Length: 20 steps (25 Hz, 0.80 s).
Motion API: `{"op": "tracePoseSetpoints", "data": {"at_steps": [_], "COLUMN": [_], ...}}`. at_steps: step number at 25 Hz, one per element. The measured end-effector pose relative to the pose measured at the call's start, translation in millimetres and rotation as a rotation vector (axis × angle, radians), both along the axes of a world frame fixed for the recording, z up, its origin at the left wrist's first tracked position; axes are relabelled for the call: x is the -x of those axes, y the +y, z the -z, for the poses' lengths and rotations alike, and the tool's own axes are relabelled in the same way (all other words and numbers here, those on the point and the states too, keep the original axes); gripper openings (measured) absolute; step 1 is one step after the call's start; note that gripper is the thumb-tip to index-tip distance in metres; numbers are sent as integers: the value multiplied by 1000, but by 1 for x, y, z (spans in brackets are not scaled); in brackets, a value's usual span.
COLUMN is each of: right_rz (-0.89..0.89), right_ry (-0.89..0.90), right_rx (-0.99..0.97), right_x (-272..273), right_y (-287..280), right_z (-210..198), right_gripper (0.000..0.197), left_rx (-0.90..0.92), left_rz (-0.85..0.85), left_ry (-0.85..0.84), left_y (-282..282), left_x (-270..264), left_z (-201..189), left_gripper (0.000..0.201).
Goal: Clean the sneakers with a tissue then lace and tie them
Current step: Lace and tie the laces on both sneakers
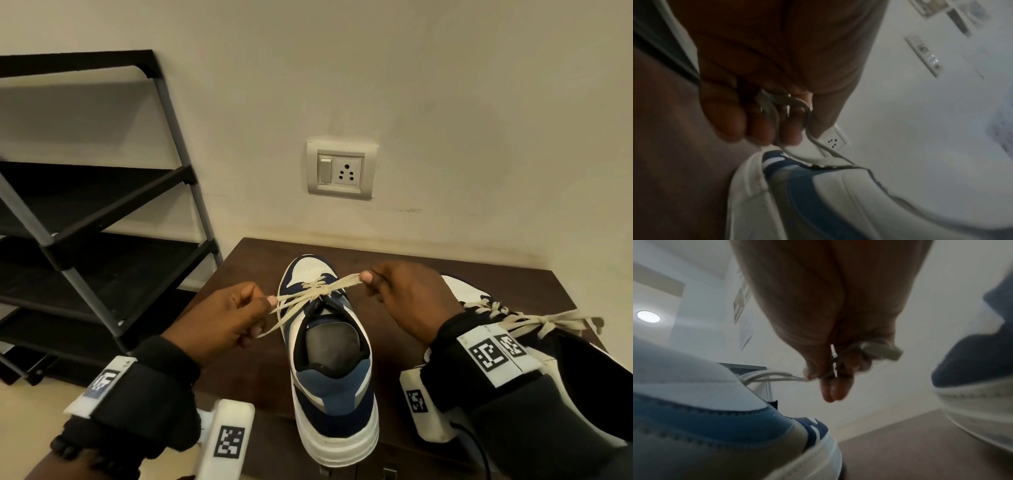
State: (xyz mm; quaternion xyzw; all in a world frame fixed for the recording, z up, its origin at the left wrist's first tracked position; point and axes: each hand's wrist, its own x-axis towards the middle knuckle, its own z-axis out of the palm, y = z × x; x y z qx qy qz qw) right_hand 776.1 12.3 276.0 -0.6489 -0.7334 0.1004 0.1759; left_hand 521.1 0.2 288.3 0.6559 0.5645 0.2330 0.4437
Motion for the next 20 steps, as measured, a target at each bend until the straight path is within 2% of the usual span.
{"op": "tracePoseSetpoints", "data": {"at_steps": [3,5,7,9,12,14,17,20], "right_rz": [11,-114,-222,-252,-245,-220,-138,-91], "right_ry": [72,183,231,266,272,224,139,154], "right_rx": [-149,-188,-113,-50,-69,-105,-215,-133], "right_x": [-4,-7,-3,2,6,6,-7,-20], "right_y": [-4,-7,-10,-10,-7,-6,-4,-5], "right_z": [-12,-21,-24,-20,-13,-14,-21,-24], "right_gripper": [22,14,8,12,13,6,9,9], "left_rx": [-216,-219,-203,-193,-175,-163,-123,-130], "left_rz": [35,15,10,4,4,17,-26,-44], "left_ry": [153,123,115,99,78,102,100,112], "left_y": [3,4,5,7,6,7,9,11], "left_x": [7,7,5,2,-2,-1,5,10], "left_z": [3,3,4,7,10,11,11,13], "left_gripper": [19,14,12,12,14,17,22,19]}}
